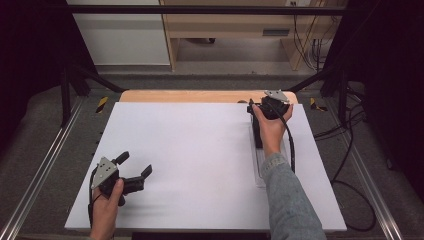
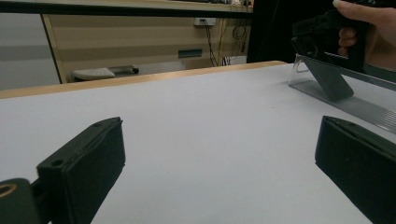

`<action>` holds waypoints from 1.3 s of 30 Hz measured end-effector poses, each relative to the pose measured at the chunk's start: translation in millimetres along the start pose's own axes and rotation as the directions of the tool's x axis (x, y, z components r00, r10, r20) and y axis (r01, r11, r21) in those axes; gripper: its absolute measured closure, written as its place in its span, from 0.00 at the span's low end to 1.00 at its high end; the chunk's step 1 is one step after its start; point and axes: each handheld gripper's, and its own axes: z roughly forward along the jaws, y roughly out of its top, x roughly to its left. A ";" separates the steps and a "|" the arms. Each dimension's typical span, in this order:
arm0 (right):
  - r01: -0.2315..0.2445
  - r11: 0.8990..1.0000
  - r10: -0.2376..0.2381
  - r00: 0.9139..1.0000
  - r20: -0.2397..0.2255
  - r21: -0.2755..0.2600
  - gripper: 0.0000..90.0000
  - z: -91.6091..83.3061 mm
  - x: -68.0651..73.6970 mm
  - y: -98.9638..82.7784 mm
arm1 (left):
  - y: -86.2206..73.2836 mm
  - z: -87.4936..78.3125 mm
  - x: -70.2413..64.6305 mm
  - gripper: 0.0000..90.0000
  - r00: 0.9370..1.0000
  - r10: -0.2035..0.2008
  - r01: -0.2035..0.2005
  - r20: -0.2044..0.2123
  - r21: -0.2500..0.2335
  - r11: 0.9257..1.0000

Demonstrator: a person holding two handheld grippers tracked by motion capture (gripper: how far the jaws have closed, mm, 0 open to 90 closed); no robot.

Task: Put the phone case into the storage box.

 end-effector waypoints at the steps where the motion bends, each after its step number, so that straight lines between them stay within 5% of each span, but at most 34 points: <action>1: -0.003 1.000 0.003 1.000 0.000 -0.003 0.05 -0.2 -0.1 0.3 | 0.0 -0.1 -0.1 0.02 1.000 0.000 0.000 0.000 0.000 1.000; 39: -0.022 0.999 0.022 1.000 -0.014 -0.038 0.04 -13.9 3.0 12.4 | 1.1 -1.4 0.8 0.02 1.000 0.001 -0.001 -0.003 -0.009 1.000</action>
